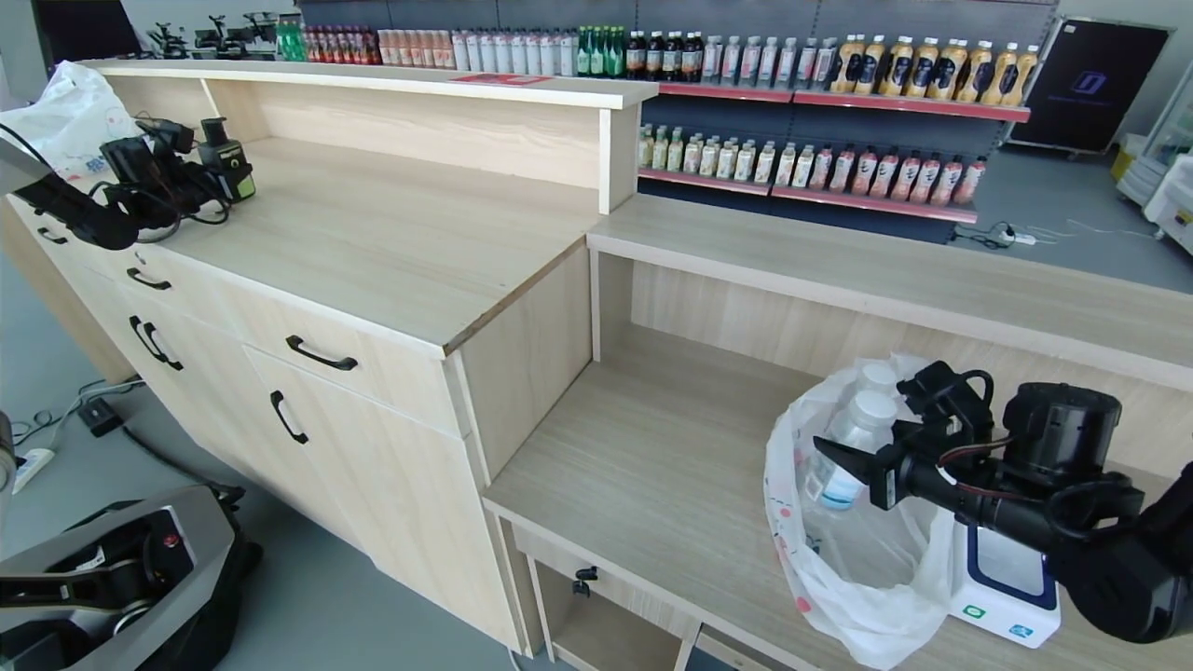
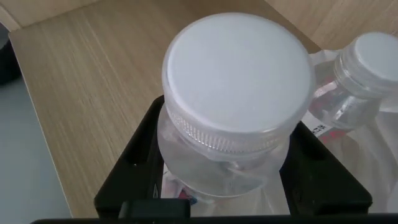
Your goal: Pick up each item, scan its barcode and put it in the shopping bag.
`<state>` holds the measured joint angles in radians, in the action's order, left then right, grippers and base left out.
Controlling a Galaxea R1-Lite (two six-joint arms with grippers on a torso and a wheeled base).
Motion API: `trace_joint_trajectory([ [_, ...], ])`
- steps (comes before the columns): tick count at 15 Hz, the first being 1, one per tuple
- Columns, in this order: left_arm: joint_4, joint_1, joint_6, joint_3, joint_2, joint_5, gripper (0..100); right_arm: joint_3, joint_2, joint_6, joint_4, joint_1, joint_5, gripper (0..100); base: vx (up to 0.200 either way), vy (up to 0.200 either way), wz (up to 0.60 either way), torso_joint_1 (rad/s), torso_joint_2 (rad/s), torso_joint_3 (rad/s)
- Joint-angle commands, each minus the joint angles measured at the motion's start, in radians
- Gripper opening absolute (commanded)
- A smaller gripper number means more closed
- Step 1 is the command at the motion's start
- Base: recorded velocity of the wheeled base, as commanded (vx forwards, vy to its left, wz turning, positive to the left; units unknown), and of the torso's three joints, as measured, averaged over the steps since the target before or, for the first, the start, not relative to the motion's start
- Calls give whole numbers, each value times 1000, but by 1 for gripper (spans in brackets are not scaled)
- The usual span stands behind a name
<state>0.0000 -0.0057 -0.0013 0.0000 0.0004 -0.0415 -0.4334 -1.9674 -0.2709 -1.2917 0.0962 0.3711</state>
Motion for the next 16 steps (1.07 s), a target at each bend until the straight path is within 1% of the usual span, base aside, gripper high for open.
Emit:
trace_joint_trajectory([
  [1,0,0,0,0,0,0,100,1,-80,-1,-35,-1,8,0,0,0,0,0,0,0],
  [3,0,0,0,0,1,0,100,4,-108,-5,-74,0,39,0,0,0,0,0,0,0],
  [7,0,0,0,0,1,0,100,4,-137,-8,-80,-10,91,0,0,0,0,0,0,0],
  [12,0,0,0,0,1,0,100,12,-159,-28,-90,-12,106,0,0,0,0,0,0,0],
  [13,0,0,0,0,1,0,100,10,-160,-28,-89,-15,123,100,0,0,0,0,0,0],
  [16,0,0,0,0,1,0,100,8,-151,-28,-77,-19,127,100,0,0,0,0,0,0],
])
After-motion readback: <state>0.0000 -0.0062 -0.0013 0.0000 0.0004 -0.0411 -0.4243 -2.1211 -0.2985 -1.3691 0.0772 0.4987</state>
